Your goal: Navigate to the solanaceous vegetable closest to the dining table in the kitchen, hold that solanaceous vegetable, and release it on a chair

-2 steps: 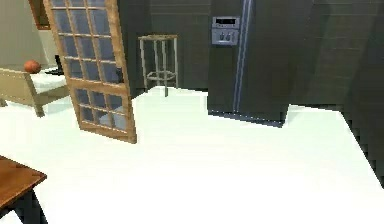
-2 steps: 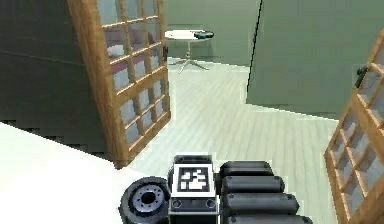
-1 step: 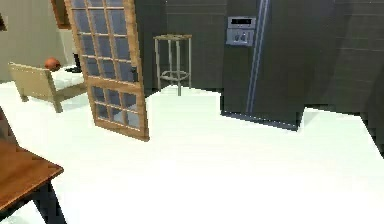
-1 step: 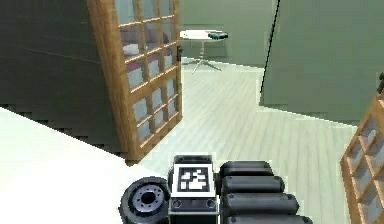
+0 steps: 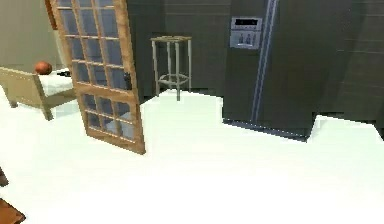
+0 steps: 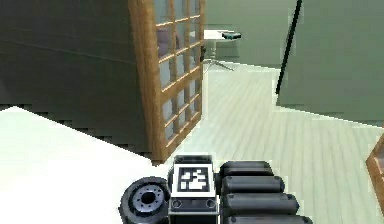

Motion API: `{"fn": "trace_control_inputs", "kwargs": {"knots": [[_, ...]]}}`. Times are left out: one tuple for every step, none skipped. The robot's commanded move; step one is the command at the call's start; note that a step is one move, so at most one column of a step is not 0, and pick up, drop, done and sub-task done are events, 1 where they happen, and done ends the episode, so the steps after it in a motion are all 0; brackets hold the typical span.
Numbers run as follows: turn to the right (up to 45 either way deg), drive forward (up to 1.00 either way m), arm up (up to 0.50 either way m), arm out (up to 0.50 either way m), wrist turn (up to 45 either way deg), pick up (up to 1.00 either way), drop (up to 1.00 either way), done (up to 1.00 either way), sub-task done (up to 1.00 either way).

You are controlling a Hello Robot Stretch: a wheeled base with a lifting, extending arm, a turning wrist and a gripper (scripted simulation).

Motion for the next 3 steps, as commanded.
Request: {"fn": "trace_control_inputs", "kwargs": {"knots": [[9.0, 0.0, 0.0, 0.0, 0.0, 0.0, 0.0, 0.0, 0.0], [-6.0, 0.0, 0.0, 0.0, 0.0, 0.0, 0.0, 0.0, 0.0], [-45.0, 0.0, 0.0, 0.0, 0.0, 0.0, 0.0, 0.0, 0.0]]}}
